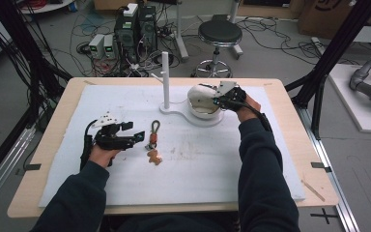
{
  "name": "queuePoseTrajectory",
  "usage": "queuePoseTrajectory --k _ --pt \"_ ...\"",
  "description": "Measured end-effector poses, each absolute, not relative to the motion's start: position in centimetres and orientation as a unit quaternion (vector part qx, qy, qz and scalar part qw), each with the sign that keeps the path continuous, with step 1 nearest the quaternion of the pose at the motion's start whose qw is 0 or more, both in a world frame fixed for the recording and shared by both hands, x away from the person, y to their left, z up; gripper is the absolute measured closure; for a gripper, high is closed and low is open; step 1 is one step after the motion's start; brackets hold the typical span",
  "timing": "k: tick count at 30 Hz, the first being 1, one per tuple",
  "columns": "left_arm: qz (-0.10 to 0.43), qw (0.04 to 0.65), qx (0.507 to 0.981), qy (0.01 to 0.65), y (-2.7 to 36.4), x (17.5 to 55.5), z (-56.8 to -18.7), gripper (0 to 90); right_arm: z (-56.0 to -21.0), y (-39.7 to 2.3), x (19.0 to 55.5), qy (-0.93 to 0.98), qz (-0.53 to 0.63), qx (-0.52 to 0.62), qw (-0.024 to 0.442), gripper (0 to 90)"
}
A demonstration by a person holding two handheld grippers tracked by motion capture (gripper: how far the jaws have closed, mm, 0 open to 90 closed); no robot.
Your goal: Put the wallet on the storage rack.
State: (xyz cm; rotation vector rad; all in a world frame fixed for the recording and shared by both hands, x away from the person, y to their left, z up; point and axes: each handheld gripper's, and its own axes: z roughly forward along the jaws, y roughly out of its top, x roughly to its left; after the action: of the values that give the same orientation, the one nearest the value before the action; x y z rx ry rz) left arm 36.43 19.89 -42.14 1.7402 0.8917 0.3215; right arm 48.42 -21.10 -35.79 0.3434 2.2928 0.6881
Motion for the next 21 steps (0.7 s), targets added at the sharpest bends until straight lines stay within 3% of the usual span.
queuePoseTrajectory --k 2,4,7,12,21 --pt "0.135 0.549 0.733 0.378 19.9 36.5 -42.2 26.2 -35.6 -21.3 48.4 0.886 0.265 0.145 0.351 70.6" --pt "0.134 0.549 0.733 0.379 20.0 36.5 -42.2 26.2 -35.3 -21.7 48.3 0.881 0.281 0.173 0.339 55.2" --pt "0.134 0.548 0.733 0.379 20.0 36.5 -42.2 26.2 -34.8 -22.7 47.9 0.872 0.318 0.209 0.308 44.7" --pt "0.135 0.549 0.731 0.381 20.0 36.5 -42.1 26.2 -33.7 -25.4 46.7 0.841 0.390 0.268 0.264 40.3" --pt "0.135 0.548 0.727 0.391 20.1 36.5 -42.1 26.2 -35.2 -30.1 40.8 0.771 0.461 0.345 0.274 32.7"
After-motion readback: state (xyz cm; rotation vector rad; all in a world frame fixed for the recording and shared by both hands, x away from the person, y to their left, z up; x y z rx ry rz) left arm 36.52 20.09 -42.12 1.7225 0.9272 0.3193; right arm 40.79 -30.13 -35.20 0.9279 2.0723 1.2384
